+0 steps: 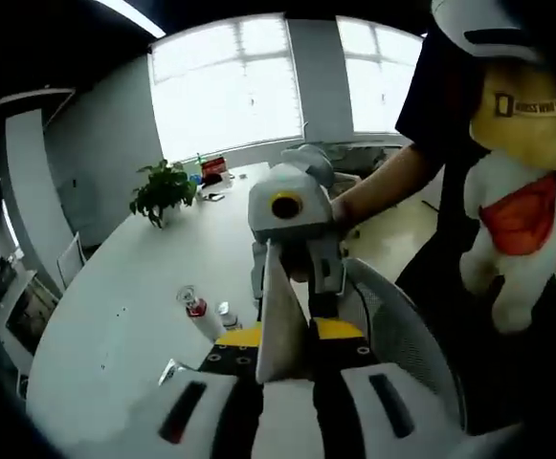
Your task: Arrange the skincare products in the storage area until every visible bottle or jar stands upright without overlapping.
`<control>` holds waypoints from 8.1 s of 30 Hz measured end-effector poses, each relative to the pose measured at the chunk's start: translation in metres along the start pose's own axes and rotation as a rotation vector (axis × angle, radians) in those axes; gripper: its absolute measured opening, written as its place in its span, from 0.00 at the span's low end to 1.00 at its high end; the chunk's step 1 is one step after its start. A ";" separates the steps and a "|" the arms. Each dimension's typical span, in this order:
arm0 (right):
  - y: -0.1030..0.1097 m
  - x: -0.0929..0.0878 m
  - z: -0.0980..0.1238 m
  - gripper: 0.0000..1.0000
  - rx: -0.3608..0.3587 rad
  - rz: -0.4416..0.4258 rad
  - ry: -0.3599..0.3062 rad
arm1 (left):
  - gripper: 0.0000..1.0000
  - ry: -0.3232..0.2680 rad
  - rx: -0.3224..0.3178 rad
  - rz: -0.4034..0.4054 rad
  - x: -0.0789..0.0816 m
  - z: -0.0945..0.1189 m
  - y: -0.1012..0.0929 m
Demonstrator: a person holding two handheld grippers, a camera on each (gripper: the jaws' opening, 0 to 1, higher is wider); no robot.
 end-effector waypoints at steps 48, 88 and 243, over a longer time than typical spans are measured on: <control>-0.049 -0.122 -0.002 0.23 -0.221 -0.071 0.229 | 0.14 0.264 -0.012 0.207 -0.098 -0.105 -0.022; -0.044 -0.121 0.039 0.41 -0.427 -0.200 0.065 | 0.14 0.242 0.072 0.176 -0.109 -0.124 -0.008; -0.038 -0.093 0.102 0.95 -0.698 -0.186 -0.021 | 0.91 0.117 0.618 0.731 -0.140 -0.013 -0.082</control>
Point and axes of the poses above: the point that each gripper's makers call its tool centre point, and the gripper's own axes: z roughly backward along the fingers, y roughly to its left, x roughly out of its top, the point moved 9 cm from there along z, roughly backward along the fingers, and after that the axes turned 14 degrees about -z, right-handed, at the moved point
